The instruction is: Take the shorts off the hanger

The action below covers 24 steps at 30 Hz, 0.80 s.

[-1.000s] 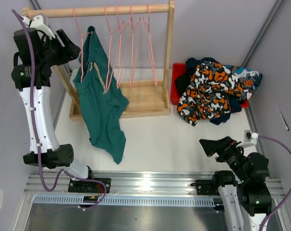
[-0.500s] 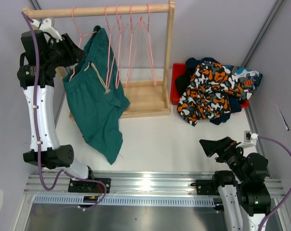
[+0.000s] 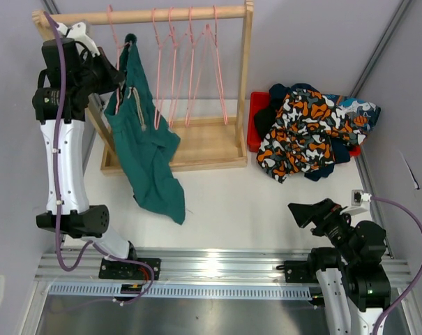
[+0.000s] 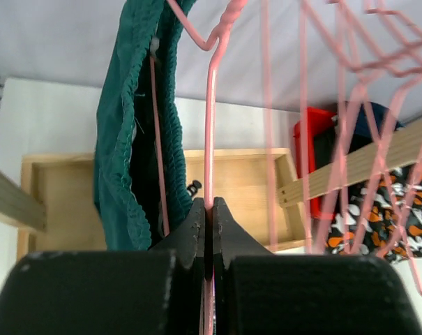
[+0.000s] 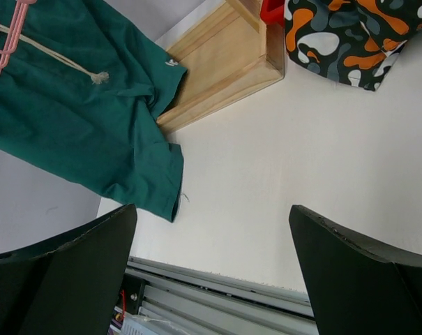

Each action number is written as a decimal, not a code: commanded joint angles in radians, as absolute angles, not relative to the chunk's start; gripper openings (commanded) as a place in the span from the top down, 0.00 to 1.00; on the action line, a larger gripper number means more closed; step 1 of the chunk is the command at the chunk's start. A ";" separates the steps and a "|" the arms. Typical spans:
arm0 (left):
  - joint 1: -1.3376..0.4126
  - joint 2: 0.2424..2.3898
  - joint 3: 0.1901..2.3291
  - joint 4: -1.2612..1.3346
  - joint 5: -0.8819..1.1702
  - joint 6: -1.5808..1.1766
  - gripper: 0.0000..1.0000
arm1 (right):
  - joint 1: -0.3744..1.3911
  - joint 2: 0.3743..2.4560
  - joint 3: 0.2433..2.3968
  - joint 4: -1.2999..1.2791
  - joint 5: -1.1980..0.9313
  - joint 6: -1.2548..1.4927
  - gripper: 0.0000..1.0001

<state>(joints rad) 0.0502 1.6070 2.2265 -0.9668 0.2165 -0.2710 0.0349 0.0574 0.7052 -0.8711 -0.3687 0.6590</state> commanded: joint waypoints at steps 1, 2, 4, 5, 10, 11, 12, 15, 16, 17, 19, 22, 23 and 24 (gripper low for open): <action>0.009 1.554 2.319 -0.882 0.227 -0.252 1.00 | 0.032 0.048 0.695 -0.851 -0.387 0.657 0.00; 0.009 1.514 2.316 -0.868 0.247 -0.255 1.00 | 0.032 0.048 0.695 -0.841 -0.387 0.658 0.01; 0.009 1.476 2.304 -0.839 0.323 -0.264 1.00 | 0.032 0.049 0.696 -0.833 -0.387 0.661 0.00; 0.009 1.433 2.284 -0.830 0.353 -0.265 1.00 | 0.032 0.049 0.701 -0.822 -0.385 0.660 0.00; 0.011 1.277 2.165 -0.776 0.439 -0.265 1.00 | 0.032 0.063 0.722 -0.793 -0.391 0.663 0.01; 0.009 1.243 2.145 -0.769 0.440 -0.262 1.00 | 0.032 0.066 0.727 -0.790 -0.393 0.661 0.00; 0.009 1.176 2.075 -0.761 0.440 -0.253 1.00 | 0.032 0.069 0.736 -0.785 -0.391 0.661 0.00; 0.009 1.073 1.938 -0.755 0.428 -0.230 1.00 | 0.032 0.081 0.753 -0.769 -0.396 0.658 0.01; -0.021 1.002 1.907 -0.755 0.425 -0.226 1.00 | 0.032 0.084 0.759 -0.761 -0.400 0.655 0.01; -0.028 0.962 1.819 -0.747 0.425 -0.222 1.00 | 0.032 0.097 0.764 -0.740 -0.414 0.652 0.01; -0.032 0.820 1.611 -0.697 0.454 -0.230 1.00 | 0.032 0.113 0.784 -0.707 -0.434 0.650 0.01; -0.040 0.651 1.406 -0.672 0.483 -0.247 1.00 | 0.032 0.170 0.817 -0.611 -0.504 0.649 0.00; -0.046 0.617 1.370 -0.669 0.489 -0.253 1.00 | 0.031 0.187 0.828 -0.597 -0.515 0.646 0.01; -0.054 0.589 1.341 -0.654 0.503 -0.270 1.00 | 0.032 0.227 0.840 -0.582 -0.529 0.644 0.01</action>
